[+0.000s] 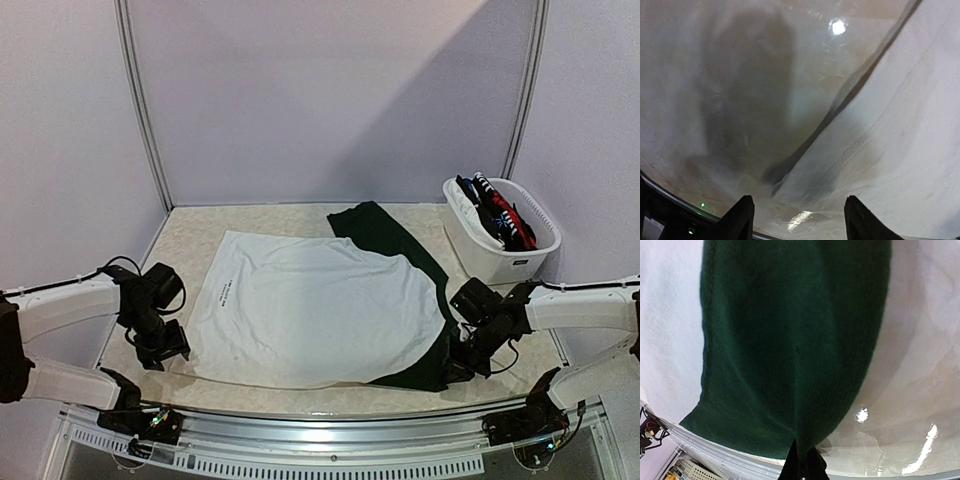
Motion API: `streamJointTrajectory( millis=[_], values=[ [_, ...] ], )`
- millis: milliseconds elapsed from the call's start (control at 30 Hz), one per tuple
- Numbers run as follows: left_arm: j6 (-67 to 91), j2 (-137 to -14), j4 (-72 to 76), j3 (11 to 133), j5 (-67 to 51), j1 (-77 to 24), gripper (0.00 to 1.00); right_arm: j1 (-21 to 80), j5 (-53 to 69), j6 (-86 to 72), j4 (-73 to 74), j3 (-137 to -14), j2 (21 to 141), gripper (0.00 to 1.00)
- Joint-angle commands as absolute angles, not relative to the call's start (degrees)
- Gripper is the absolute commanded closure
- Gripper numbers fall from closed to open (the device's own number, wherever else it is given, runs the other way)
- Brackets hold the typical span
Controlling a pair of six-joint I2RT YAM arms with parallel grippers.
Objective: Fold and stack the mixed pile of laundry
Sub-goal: Pick up the flattened T-shirt from the center of the board.
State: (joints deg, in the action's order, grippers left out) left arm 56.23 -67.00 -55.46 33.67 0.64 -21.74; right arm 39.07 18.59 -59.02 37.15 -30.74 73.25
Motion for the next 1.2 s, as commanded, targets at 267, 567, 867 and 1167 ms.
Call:
streamJointTrajectory(
  millis=[267, 567, 867, 1167],
  values=[
    [58.6, -71.6, -48.6, 31.4, -2.9, -24.1, 0.42, 39.4, 17.1, -57.2, 37.5, -32.2, 75.2, 1.0],
    [59.0, -70.5, -50.0, 32.6, -1.7, -24.3, 0.87, 39.4, 17.0, -56.2, 38.0, -33.4, 75.9, 1.0],
    [59.8, -67.0, -57.7, 37.6, -0.7, -24.3, 1.0, 39.4, 15.6, -56.0, 48.4, -41.0, 73.7, 1.0],
    [58.5, -69.4, -62.4, 45.9, 0.7, -24.1, 1.0, 39.0, 12.5, -55.5, 59.7, -53.1, 76.1, 1.0]
  ],
)
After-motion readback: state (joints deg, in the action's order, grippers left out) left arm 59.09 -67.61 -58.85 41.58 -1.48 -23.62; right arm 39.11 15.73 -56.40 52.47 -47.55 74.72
